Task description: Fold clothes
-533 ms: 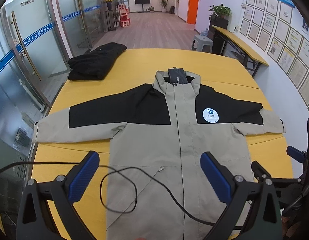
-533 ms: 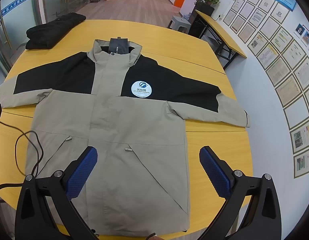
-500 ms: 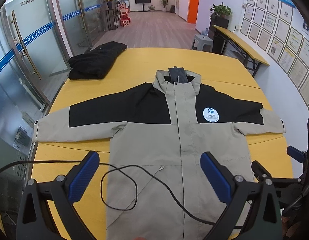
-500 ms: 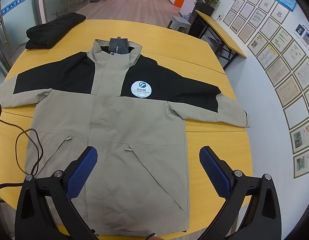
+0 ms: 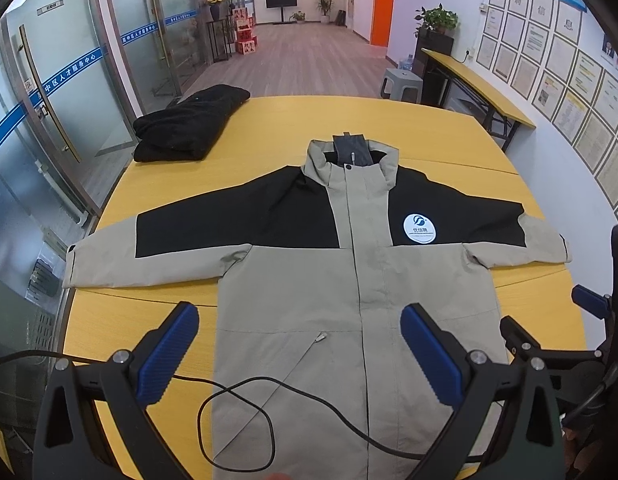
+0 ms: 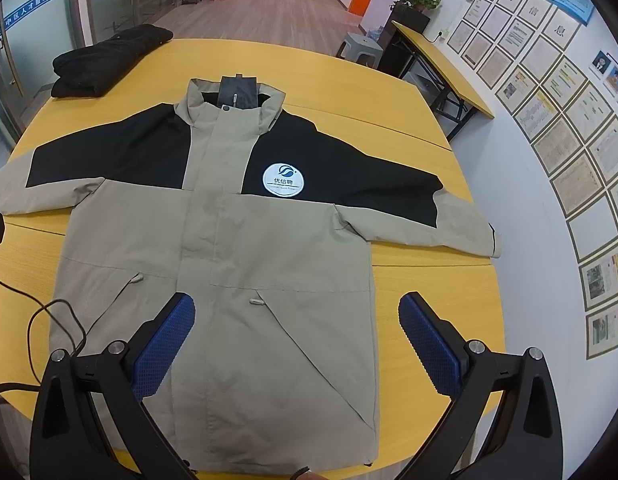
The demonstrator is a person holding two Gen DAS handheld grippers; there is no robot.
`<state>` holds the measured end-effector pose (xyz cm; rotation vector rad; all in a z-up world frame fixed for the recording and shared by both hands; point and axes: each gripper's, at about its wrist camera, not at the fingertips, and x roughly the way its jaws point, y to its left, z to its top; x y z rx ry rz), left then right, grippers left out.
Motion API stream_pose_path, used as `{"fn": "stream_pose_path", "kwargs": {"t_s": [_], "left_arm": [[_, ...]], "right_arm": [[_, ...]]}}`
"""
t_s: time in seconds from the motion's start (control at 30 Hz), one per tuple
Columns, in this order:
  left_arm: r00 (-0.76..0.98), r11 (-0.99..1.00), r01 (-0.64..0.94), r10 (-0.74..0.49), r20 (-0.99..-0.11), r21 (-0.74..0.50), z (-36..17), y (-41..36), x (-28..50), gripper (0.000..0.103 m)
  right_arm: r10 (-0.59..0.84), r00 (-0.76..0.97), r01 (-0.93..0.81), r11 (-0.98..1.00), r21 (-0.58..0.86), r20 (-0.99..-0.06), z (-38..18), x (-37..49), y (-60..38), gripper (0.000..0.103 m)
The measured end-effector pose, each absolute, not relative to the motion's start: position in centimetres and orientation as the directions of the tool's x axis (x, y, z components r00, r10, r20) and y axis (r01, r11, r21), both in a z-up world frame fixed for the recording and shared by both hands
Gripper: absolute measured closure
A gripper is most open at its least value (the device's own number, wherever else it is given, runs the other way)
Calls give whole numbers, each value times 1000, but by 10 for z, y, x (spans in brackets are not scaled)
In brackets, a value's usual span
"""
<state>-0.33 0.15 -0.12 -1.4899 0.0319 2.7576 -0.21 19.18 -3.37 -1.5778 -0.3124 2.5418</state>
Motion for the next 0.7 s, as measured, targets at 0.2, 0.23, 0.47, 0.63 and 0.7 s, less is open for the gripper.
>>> {"fn": "stream_pose_path", "kwargs": {"t_s": [0.2,0.23,0.47,0.63,0.7], "left_arm": [[-546,-1000,-18,-5,-838,18,-1,3,-2,0],[-546,-1000,-18,-4,-838,17,-1,3,-2,0],[-547,-1000,-23,-2,-837,17,-1,1,-2,0],[-541,-1000,-24,-1,-841,17,-4,0,-2,0],[-539,-999,-27,-3,-842,21,-7,1,-1,0]], "right_arm": [[225,-437,-3,-969,-248,-871,-34,-3,192,0],[225,-437,-2,-968,-250,-871,-34,-4,191,0],[224,-447,-1,-968,-250,-866,-32,-3,191,0],[212,-454,7,-971,-241,-866,-29,-1,189,0],[205,-456,10,-972,-235,-866,-29,0,188,0]]}}
